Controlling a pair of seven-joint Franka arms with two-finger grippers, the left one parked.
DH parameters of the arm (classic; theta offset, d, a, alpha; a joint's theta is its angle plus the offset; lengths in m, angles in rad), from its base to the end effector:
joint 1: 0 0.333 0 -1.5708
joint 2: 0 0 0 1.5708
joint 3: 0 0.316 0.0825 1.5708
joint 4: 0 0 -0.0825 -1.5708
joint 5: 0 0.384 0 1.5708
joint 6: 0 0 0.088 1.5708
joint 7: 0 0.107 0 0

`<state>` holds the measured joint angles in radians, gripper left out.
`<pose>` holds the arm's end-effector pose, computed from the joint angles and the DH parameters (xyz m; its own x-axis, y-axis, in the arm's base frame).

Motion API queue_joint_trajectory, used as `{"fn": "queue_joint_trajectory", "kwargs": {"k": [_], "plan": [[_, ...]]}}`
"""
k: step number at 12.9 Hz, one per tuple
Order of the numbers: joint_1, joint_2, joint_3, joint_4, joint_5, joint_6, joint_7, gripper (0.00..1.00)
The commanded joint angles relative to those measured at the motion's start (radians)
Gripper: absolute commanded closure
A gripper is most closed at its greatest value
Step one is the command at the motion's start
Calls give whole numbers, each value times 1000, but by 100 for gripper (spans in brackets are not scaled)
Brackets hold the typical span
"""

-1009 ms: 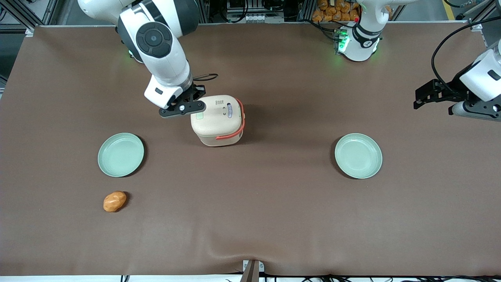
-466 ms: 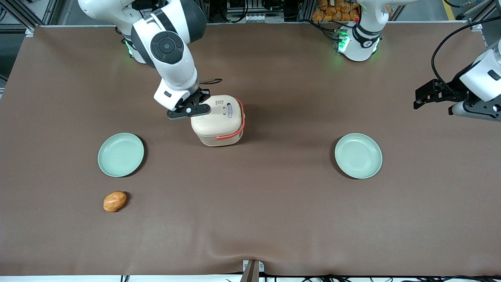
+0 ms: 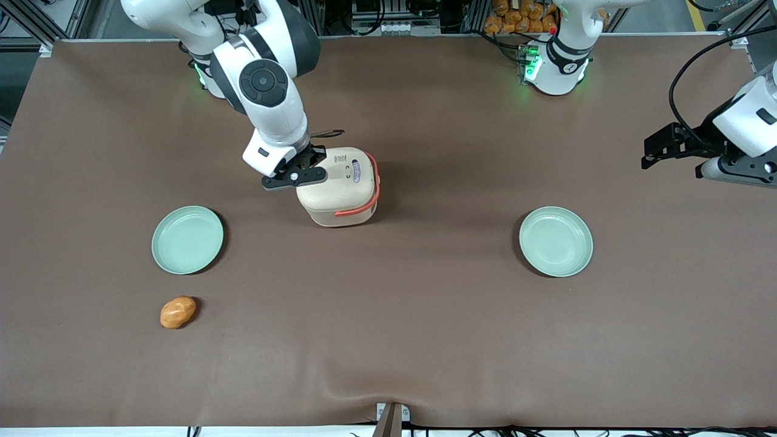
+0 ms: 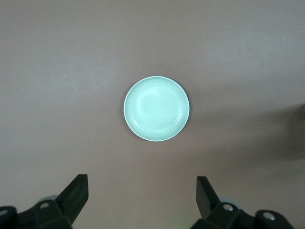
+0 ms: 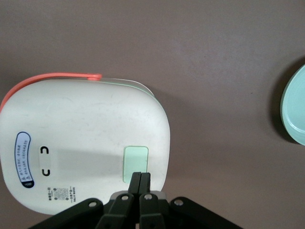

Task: Press rice cooker button with right arm
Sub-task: 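Lower the closed right gripper fingertips onto the green button and press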

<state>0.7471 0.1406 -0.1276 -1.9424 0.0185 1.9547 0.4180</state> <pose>0.4660 0.3362 0.4013 0.9754 0.1881 -0.1151 0.1951 -0.9793 0.0530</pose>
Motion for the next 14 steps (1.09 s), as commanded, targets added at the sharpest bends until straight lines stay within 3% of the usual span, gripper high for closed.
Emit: {"fn": "queue_joint_trajectory", "kwargs": {"k": [1, 14], "plan": [[15, -12, -7, -27, -17, 30, 19, 100], [26, 45, -10, -35, -19, 53, 59, 100]]}}
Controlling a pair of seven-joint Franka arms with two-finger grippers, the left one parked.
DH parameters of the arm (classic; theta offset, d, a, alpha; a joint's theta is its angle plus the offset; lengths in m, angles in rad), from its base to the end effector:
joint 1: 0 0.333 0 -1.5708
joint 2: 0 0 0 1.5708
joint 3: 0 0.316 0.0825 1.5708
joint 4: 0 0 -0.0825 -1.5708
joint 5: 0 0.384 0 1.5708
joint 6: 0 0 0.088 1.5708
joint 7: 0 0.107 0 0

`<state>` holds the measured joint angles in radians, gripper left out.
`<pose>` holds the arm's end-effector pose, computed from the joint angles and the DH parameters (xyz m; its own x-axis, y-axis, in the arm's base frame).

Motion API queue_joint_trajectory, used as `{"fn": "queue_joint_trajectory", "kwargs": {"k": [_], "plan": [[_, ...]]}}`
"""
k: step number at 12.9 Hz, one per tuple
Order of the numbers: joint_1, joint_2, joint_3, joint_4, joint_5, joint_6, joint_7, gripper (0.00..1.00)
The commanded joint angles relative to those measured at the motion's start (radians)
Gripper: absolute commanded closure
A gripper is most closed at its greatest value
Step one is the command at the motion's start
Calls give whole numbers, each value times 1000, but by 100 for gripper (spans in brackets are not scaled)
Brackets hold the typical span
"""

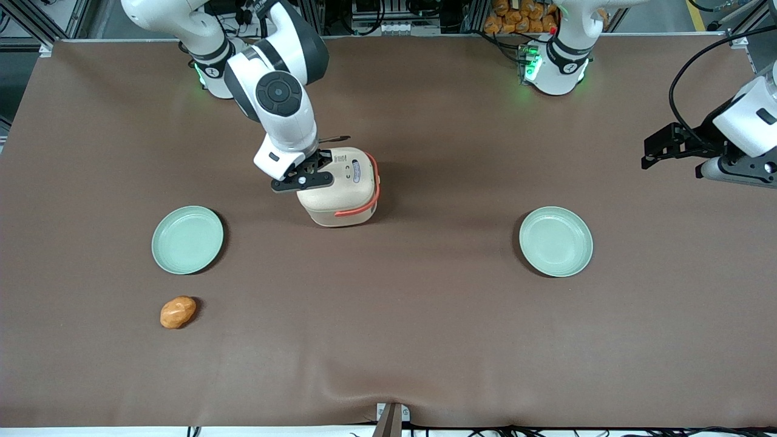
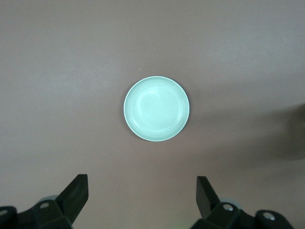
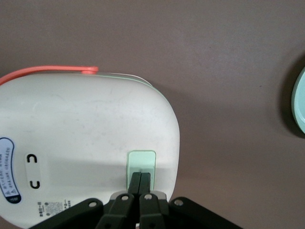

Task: Press rice cooker button with right arm
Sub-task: 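Lower the closed right gripper fingertips onto the green button and press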

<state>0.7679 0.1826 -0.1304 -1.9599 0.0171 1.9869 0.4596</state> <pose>0.4613 0.3456 0.3719 0.9776 0.1627 -0.1333 0.1738 -0.9818 0.0763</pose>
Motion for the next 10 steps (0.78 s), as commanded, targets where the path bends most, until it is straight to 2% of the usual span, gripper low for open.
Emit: {"fn": "queue_joint_trajectory", "kwargs": {"k": [1, 10], "plan": [[5, 8, -6, -22, -17, 36, 17, 100], [8, 29, -8, -80, -19, 130, 21, 100]]}}
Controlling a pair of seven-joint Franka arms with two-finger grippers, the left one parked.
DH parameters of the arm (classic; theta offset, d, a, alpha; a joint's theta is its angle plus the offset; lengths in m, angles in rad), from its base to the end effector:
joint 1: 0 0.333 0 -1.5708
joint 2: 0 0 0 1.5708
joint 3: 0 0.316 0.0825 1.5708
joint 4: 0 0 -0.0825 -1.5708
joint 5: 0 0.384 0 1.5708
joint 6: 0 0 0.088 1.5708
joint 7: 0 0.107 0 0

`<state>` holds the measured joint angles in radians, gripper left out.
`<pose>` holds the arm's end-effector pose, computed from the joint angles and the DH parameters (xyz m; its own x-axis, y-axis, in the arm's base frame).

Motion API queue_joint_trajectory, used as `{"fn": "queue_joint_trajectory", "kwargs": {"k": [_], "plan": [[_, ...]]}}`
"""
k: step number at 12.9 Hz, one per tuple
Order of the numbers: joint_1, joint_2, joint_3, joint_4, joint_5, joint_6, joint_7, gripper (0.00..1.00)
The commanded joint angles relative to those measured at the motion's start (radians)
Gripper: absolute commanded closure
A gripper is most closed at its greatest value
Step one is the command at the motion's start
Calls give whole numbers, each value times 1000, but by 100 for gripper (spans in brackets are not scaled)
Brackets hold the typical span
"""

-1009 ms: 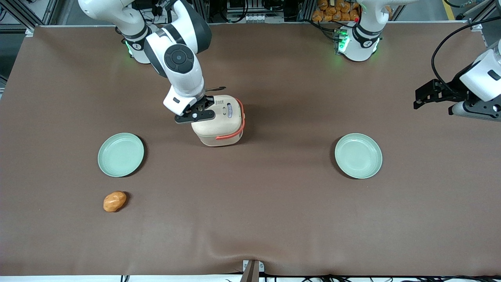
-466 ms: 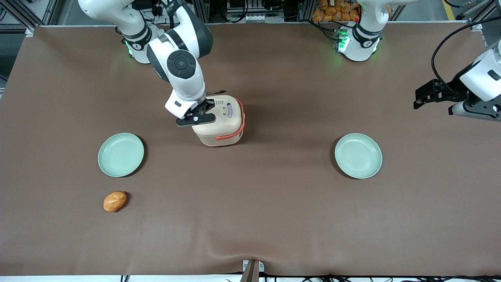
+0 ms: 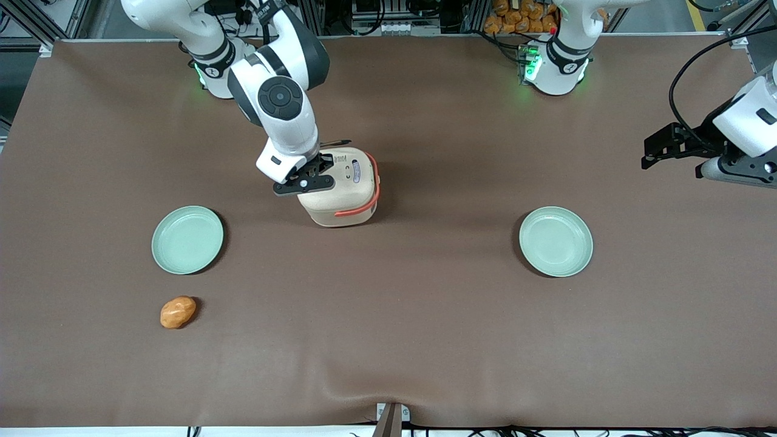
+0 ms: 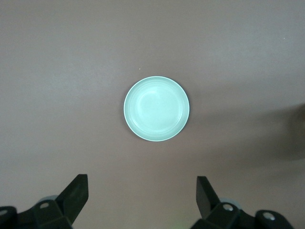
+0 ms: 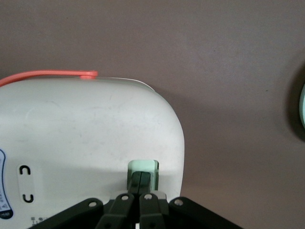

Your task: Press rice cooker button with right arm

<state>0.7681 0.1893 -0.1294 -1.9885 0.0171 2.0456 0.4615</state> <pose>0.4607 0.3457 0.3598 0.9802 0.1635 -0.1119 0.1716 -0.9829 0.0671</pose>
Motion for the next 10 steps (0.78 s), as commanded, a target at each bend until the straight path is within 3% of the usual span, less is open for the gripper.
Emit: {"fn": "queue_joint_trajectory", "kwargs": {"k": [1, 3, 6, 9, 10], "plan": [[-1, 15, -10, -44, -19, 58, 17, 100], [-25, -23, -15, 32, -14, -51, 20, 100], [-82, -28, -15, 317, 12, -368, 14, 100], [-188, -27, -15, 521, 57, -517, -7, 100], [-225, -28, -18, 560, 57, -541, -51, 80]]}}
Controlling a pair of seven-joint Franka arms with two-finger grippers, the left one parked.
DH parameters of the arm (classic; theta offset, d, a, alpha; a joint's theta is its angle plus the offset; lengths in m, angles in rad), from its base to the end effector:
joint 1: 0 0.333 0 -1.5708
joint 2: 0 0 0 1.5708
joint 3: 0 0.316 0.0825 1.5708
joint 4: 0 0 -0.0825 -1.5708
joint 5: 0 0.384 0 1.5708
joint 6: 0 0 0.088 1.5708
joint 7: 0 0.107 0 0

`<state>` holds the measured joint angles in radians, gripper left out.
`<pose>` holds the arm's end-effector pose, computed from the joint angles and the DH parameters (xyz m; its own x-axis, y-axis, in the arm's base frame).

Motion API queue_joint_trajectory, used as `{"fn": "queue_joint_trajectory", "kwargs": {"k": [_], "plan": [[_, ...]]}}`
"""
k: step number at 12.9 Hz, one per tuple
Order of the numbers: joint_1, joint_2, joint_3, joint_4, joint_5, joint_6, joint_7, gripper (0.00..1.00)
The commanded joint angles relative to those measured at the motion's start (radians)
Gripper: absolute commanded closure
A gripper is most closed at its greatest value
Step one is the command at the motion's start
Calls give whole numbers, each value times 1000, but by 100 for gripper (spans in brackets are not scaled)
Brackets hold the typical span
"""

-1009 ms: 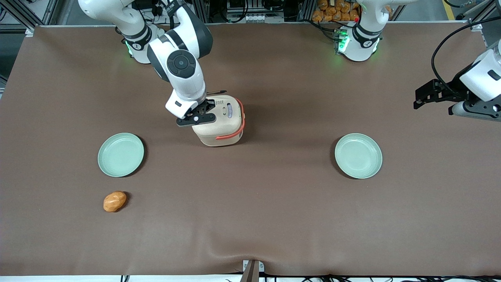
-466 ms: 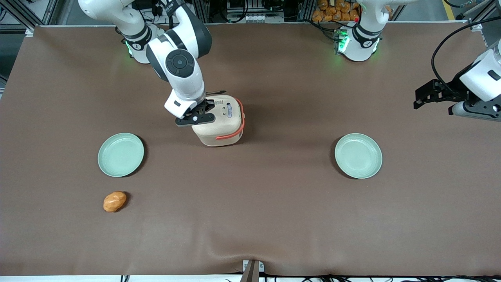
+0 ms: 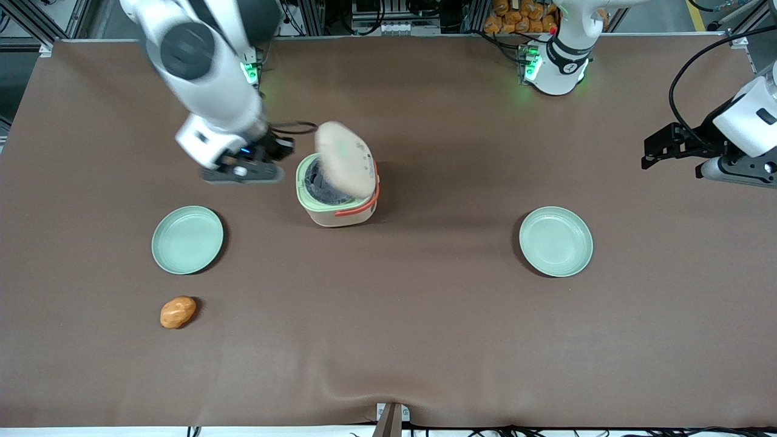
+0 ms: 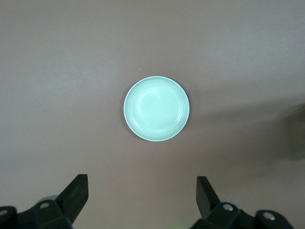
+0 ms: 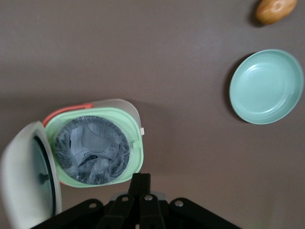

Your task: Press rice cooker button with right arm

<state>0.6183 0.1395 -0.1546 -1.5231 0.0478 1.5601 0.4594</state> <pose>0.5244 0.2746 0.5669 0.9948 0.0017 -0.1018 0.0039 -0.9998 0.0212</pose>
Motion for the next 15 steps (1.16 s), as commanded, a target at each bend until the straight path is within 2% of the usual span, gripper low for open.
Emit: {"fn": "queue_joint_trajectory", "kwargs": {"k": [1, 2, 3, 8, 13, 15], "plan": [[-131, 20, 7, 116, 27, -75, -129, 46], [-197, 18, 7, 136, 30, -87, -215, 21], [-254, 9, 7, 144, 32, -113, -269, 0], [-393, -18, 6, 147, 20, -152, -303, 0], [-460, -15, 4, 152, 10, -158, -419, 0], [-488, -17, 7, 155, 12, -154, -523, 0]]}}
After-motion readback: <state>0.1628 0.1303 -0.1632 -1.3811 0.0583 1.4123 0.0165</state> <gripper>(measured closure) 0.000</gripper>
